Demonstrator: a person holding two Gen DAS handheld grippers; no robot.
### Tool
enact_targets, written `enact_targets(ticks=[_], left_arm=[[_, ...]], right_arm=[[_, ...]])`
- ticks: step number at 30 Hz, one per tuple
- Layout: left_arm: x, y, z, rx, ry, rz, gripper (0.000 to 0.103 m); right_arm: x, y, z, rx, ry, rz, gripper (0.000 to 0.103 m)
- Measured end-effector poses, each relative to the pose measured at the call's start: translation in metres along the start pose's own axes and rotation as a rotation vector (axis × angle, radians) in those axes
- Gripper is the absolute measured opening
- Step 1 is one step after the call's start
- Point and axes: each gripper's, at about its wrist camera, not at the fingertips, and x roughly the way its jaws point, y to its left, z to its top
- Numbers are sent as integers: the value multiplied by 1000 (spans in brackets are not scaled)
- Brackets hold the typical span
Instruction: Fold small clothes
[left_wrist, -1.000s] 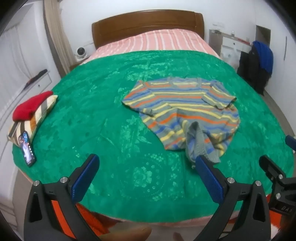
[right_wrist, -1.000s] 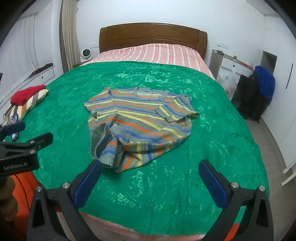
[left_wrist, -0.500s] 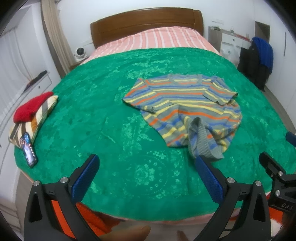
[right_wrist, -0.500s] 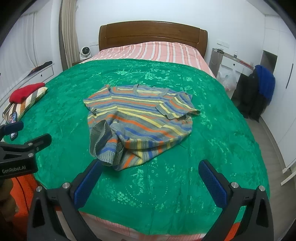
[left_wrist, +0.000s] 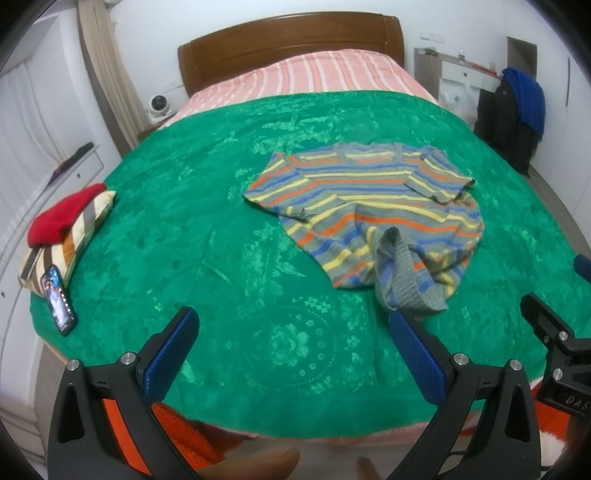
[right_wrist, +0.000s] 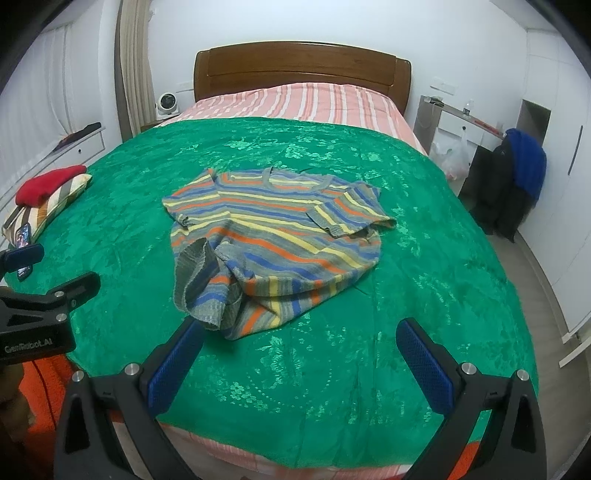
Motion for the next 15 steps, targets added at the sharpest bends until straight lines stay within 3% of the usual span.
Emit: enact_targets(ticks=[15], left_arm=[[0, -2, -1, -8, 12, -22, 103]], right_arm=[[1, -2, -1, -3, 7, -39, 103]])
